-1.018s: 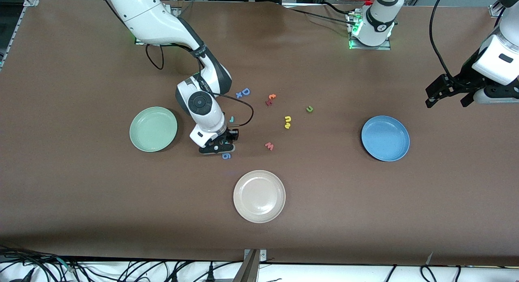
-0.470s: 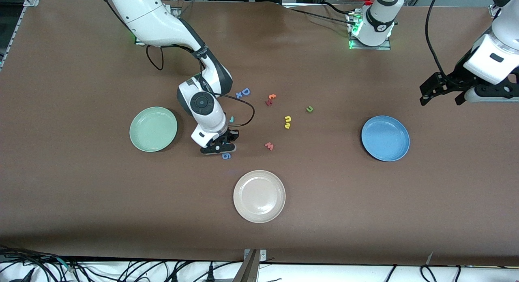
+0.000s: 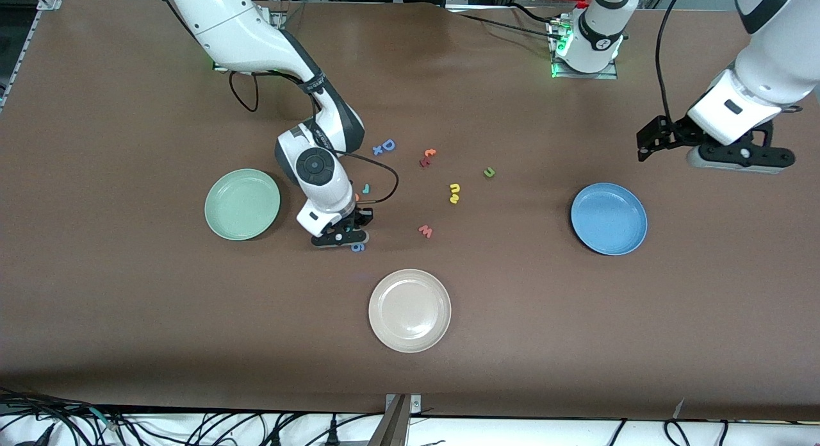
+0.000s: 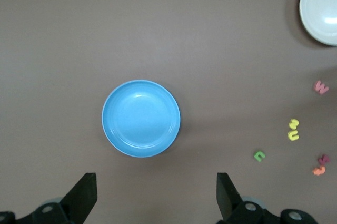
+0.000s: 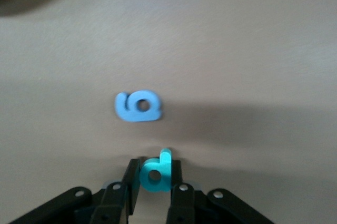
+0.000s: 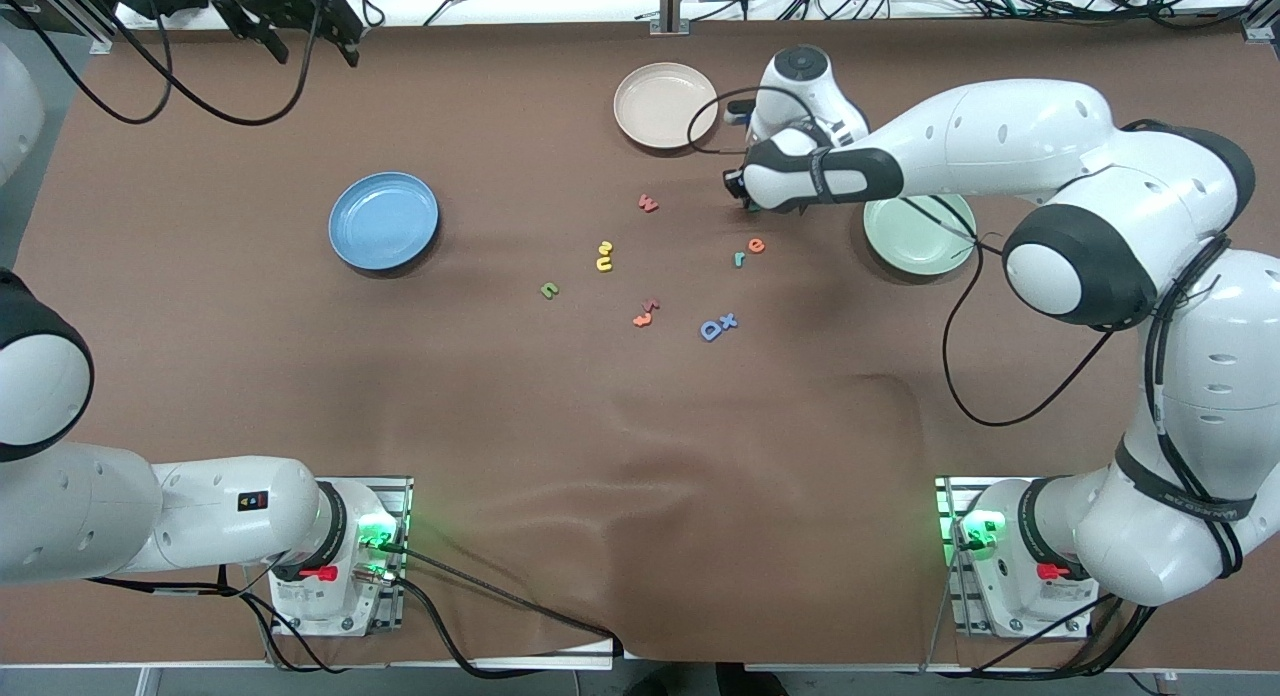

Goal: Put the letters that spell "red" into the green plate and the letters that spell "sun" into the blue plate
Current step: 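Drop the d on the green plate while the left gripper reaches letters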

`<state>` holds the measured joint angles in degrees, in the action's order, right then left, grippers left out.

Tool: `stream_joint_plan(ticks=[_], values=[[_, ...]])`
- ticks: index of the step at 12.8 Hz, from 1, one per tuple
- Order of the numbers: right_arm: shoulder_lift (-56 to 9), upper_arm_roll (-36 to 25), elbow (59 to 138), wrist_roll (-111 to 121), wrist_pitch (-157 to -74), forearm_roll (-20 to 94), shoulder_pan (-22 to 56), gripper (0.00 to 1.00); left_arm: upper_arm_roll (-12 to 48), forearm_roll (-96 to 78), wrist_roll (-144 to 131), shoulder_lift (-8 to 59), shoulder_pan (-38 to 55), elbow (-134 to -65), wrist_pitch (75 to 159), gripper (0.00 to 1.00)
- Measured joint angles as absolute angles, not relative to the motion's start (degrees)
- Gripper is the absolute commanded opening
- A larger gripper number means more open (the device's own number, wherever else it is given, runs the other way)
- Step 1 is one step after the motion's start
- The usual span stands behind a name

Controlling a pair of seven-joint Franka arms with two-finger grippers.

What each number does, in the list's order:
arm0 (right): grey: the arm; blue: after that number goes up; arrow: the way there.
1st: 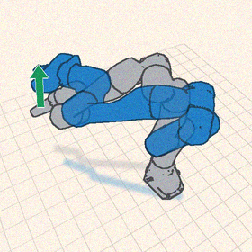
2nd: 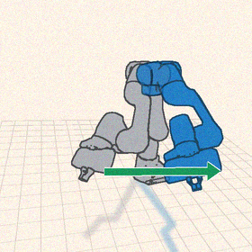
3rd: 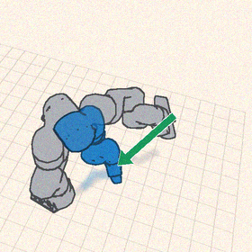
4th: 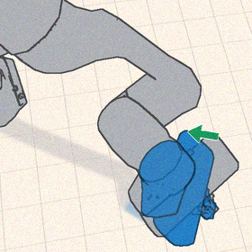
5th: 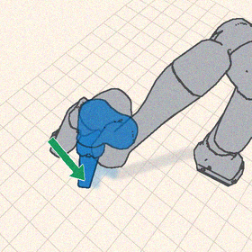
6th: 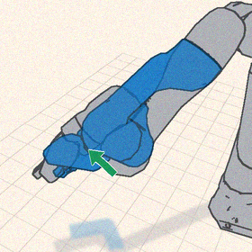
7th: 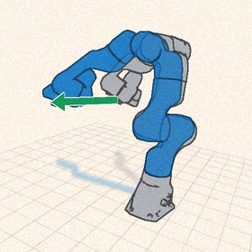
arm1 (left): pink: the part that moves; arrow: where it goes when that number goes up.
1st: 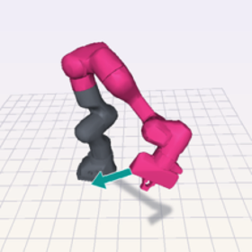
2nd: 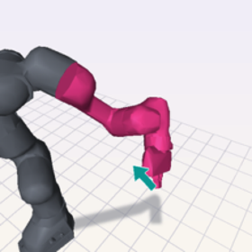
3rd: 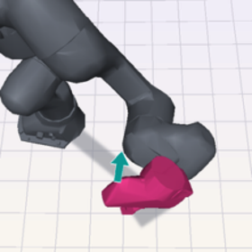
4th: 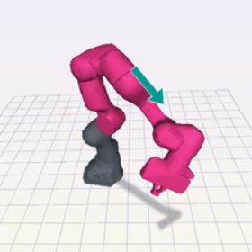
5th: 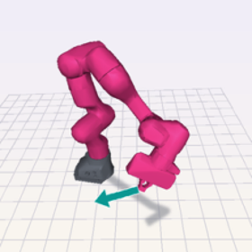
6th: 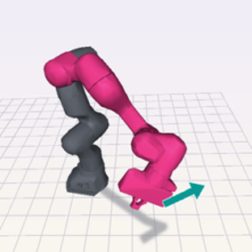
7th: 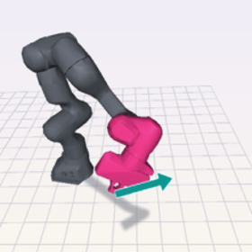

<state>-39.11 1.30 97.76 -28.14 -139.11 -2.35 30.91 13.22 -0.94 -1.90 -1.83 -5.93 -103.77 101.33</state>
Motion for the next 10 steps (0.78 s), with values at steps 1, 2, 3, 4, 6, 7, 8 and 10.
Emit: stream_joint_plan(ticks=[1,2,3,4,6,7,8,10], values=[[-37.78,0.29,97.42,-27.37,-136.40,-2.38,30.87,0.05,13.24,-0.94,-1.89,-0.23,-5.24,-104.26,101.61,1.00],[-36.33,-0.84,97.32,-25.69,-133.25,-2.38,30.83,0.05,13.29,-0.95,-2.14,1.86,-4.32,-104.62,102.76,1.00],[-34.85,-2.29,97.32,-23.21,-129.84,-2.38,30.80,0.05,13.33,-1.64,-3.18,4.09,-3.48,-105.17,104.91,1.00],[-33.60,-3.92,97.35,-19.96,-126.72,-2.38,30.73,0.04,13.35,-3.00,-4.44,5.78,-2.61,-106.42,107.93,1.00],[-31.82,-6.84,97.69,-13.50,-121.75,-2.36,30.37,0.05,13.46,-4.23,-6.10,7.05,-0.48,-111.52,115.57,1.00],[-31.14,-7.94,98.28,-11.04,-120.29,-2.36,30.13,0.05,13.50,-4.34,-6.44,7.11,0.79,-114.57,119.21,1.00],[-30.35,-8.87,99.45,-9.06,-119.74,-2.36,29.99,0.05,13.52,-4.39,-6.54,7.14,2.30,-117.94,122.92,1.00],[-28.33,-11.12,103.33,-4.84,-119.73,-2.36,29.90,0.05,13.62,-4.40,-6.70,7.39,6.38,-124.75,130.77,0.99]])
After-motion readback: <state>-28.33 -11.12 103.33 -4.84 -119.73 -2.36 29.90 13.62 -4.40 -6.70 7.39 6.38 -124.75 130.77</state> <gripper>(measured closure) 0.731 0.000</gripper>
